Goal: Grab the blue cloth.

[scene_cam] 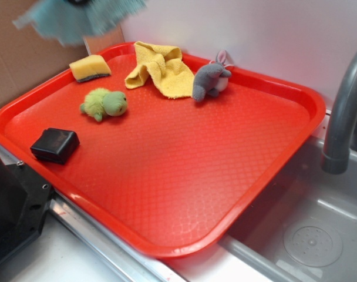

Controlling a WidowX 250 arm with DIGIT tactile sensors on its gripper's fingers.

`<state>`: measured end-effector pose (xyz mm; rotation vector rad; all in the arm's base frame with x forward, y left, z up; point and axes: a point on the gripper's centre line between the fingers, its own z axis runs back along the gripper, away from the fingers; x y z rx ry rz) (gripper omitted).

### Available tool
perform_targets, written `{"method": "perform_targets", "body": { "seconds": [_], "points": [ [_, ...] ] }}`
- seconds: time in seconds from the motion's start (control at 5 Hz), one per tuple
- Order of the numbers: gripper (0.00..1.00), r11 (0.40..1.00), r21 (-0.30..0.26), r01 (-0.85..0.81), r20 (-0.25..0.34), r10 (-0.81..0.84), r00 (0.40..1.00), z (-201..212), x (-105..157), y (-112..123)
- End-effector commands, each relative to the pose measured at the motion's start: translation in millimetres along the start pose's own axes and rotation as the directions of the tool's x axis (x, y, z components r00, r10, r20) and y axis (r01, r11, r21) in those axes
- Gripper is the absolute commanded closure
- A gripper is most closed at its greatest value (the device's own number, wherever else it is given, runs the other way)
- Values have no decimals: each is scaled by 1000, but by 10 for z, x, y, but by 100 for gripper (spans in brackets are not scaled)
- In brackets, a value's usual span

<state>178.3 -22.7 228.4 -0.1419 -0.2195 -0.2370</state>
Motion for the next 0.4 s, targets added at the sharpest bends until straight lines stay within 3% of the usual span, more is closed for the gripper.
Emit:
{"method": "perform_targets", "body": {
  "seconds": [0.0, 0.2],
  "points": [
    [100, 1000, -12, -6, -98, 4, 995, 659, -26, -120],
    [100, 1000, 17, -16, -124, 18, 992, 616, -38, -131]
  ]
}}
